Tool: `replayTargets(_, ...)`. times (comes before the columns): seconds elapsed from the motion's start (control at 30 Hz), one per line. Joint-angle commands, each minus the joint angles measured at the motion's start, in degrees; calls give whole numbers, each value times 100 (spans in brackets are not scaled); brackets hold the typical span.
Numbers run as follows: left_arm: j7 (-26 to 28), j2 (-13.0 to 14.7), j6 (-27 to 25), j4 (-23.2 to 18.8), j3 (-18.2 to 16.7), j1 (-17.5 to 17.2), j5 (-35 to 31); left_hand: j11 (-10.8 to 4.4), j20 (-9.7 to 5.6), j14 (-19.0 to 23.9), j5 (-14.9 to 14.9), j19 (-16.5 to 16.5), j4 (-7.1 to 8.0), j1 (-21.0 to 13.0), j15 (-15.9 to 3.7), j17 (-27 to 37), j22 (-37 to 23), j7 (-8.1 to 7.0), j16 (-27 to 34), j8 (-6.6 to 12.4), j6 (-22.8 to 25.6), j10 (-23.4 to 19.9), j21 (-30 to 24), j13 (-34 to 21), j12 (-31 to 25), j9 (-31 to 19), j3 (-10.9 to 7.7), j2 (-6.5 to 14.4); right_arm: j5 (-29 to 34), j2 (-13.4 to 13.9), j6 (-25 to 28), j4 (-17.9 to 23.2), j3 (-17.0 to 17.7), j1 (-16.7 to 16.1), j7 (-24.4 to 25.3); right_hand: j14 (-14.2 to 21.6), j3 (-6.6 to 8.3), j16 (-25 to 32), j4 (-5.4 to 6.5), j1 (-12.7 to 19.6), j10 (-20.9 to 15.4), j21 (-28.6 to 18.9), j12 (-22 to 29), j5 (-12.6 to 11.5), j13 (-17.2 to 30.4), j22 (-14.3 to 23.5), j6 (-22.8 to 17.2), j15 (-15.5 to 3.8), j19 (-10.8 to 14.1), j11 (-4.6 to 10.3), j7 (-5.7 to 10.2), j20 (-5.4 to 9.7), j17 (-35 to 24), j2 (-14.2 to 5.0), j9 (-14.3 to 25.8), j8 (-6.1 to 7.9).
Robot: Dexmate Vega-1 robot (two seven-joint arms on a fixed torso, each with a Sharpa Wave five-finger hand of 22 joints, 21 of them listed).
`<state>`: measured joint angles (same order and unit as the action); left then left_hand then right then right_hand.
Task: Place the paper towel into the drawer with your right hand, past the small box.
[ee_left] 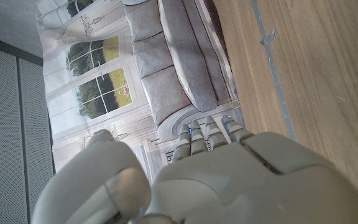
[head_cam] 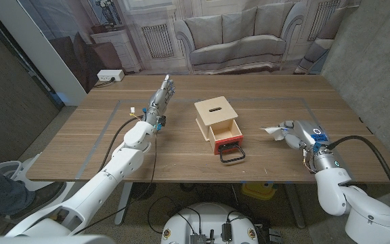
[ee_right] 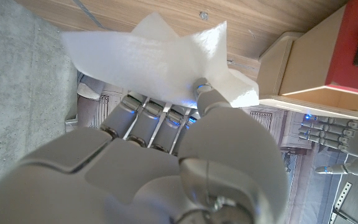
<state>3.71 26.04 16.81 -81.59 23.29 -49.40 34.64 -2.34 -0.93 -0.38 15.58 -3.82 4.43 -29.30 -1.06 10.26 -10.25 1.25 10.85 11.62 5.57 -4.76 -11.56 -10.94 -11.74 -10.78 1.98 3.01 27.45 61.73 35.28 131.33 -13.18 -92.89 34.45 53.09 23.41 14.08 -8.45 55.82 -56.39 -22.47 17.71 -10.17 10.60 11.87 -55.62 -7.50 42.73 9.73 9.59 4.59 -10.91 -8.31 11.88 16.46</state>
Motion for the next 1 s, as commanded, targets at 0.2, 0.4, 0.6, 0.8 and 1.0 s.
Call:
replayTargets(0.2,-170,153,-49,-42,-46,-46,76,27,-31,52,-20,-13,7,-12,1,24,-11,10,-2,-13,12,-34,4,-10,-2,-20,20,39,622,-218,-176,185,-245,161,-241,57,-5,-34,-2,51,-34,-22,-20,-4,7,12,-77,-608,15,-12,-10,708,-18,0,7,-3)
replayTargets(0.4,-296,131,13,80,-46,-8,129,20,-30,49,-22,-13,5,-16,6,24,-11,12,-3,-14,7,-39,4,-10,-4,-20,24,42,822,-277,-238,198,-387,315,-364,60,-6,-45,-2,59,-46,-23,-28,-5,7,13,-72,-610,11,-9,-9,708,-17,-2,8,-16)
replayTargets(0.6,-369,229,-97,62,-31,37,116,-13,-29,39,-23,-14,3,-20,17,24,-10,19,-8,-13,6,-35,5,-10,-2,-20,28,44,985,-365,-260,253,-483,421,-457,63,-7,-52,0,62,-54,-23,-35,-6,7,13,-80,-609,6,-2,-15,707,-16,-5,9,-21)
replayTargets(0.8,-356,229,-15,68,-69,-1,121,17,-28,37,-24,-16,1,-26,20,23,-10,22,-8,-14,4,-28,5,-10,1,-20,31,47,1126,-408,-367,243,-548,492,-508,63,-9,-65,3,64,-49,-24,-50,-7,8,14,-86,-606,2,5,-8,707,-14,-4,9,-30)
replayTargets(1.0,-347,294,-39,9,-103,-46,131,28,-28,38,-25,-17,-2,-31,22,23,-10,22,-8,-12,7,-29,6,-10,0,-20,33,50,1277,-443,-447,235,-636,588,-604,64,-11,-75,1,72,-58,-26,-59,-8,8,15,-97,-612,0,5,-6,706,-14,-4,10,-37)
